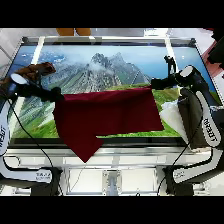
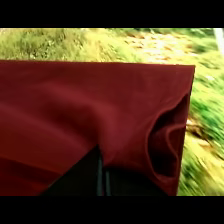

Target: Fold the shirts.

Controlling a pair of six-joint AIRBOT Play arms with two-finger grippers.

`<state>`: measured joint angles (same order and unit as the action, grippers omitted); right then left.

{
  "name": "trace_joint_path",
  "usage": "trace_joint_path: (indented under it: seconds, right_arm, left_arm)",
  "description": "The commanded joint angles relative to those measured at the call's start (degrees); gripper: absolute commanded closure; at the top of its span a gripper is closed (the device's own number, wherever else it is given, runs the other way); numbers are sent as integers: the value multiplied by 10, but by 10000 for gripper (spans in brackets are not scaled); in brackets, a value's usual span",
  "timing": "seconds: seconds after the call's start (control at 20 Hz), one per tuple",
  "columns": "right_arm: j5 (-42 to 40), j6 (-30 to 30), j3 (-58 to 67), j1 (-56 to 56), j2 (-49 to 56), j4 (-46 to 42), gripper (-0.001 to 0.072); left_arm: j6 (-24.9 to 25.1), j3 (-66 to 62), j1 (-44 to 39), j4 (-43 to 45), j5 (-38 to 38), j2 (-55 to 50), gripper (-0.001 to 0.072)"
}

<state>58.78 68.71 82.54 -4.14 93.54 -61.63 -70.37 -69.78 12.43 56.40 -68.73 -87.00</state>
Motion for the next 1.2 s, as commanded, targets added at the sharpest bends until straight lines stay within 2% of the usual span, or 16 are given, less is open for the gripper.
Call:
trace_joint_path:
  seconds: [0.0,0.35,0.7,0.9,0.95,1.0,1.05,1.15]
  right_arm:
    - [18,4,-1,0,1,-22,681]
    - [-8,4,-84,1,5,-29,681]
    - [-64,5,-132,1,14,-27,681]
    - [-59,6,-133,1,16,-27,677]
    - [-46,20,-132,1,16,-26,641]
    - [-22,35,-129,-1,14,-27,487]
    - [15,35,-121,-3,9,-29,324]
    - [97,35,-95,-9,-18,-61,322]
  left_arm:
    - [-9,65,0,23,24,1,697]
    - [-19,73,0,24,91,0,697]
    - [-19,73,0,29,92,0,697]
    - [-21,73,0,31,93,0,696]
    - [-26,72,0,23,90,1,623]
    - [-28,68,1,4,80,1,322]
    - [-27,58,1,-15,64,4,81]
    - [0,30,1,-51,26,35,64]
